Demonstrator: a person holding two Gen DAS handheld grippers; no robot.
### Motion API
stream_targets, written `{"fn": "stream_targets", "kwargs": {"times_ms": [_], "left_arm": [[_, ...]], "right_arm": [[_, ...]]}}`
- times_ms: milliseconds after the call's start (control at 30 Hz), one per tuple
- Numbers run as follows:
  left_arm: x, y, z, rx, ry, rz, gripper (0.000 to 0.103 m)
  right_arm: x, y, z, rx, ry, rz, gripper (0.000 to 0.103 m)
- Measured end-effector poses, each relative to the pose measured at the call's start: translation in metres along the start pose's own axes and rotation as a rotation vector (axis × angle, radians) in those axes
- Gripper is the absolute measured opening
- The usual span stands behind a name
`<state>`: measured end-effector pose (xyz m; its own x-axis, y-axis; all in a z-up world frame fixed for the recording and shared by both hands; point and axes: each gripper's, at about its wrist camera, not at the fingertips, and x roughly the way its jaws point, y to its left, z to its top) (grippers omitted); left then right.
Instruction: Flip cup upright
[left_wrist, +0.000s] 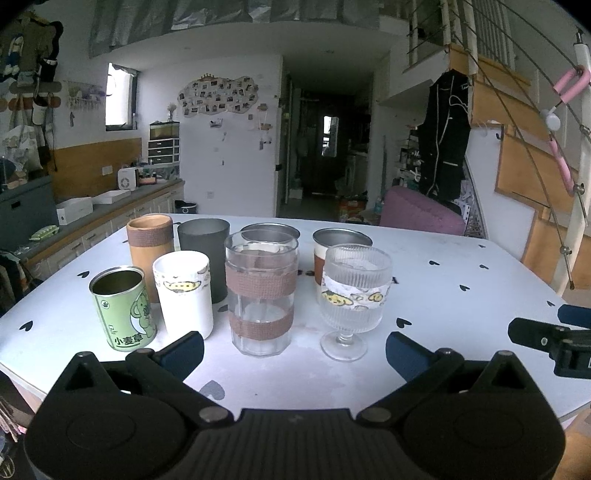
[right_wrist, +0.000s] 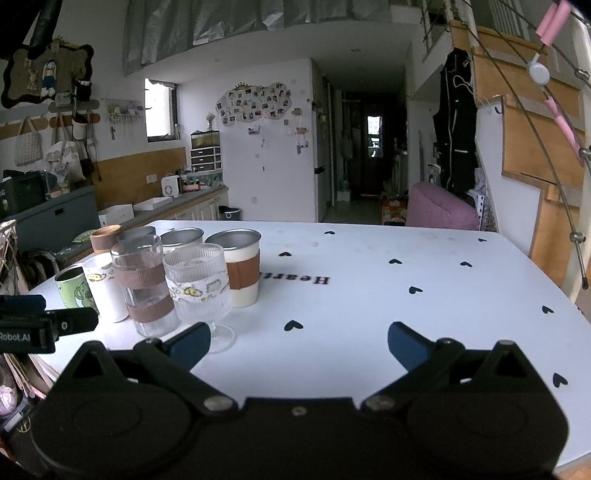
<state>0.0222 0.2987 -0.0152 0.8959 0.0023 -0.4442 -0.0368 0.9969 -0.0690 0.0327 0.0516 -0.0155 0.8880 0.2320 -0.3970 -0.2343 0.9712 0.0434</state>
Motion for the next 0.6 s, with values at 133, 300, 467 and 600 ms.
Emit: {"fn": "stream_targets", "kwargs": {"times_ms": [133, 300, 467, 600], "left_arm": [[0.0000, 0.0003, -0.0001, 0.000, 0.001, 0.000, 0.103], [-0.0001, 0.0004, 0.0000, 0.001, 0.000, 0.000, 0.103], [-0.0001, -0.0002, 0.0002, 0.001, 0.000, 0.000, 0.103], [-0.0001, -0.0002, 0.0002, 0.002, 0.000, 0.001, 0.103]], "right_arm": [[-0.0001, -0.0005, -0.0006, -0.001, 0.002, 0.002, 0.103], [-0.0007, -0.0001, -0.0007, 0.000, -0.001, 0.002, 0.103], [-0.0007, -0.0003, -0.0006, 0.000, 0.000, 0.003, 0.103], [-0.0007, -0.0003, -0.0007, 0.000, 0.000, 0.002, 0.103]]}}
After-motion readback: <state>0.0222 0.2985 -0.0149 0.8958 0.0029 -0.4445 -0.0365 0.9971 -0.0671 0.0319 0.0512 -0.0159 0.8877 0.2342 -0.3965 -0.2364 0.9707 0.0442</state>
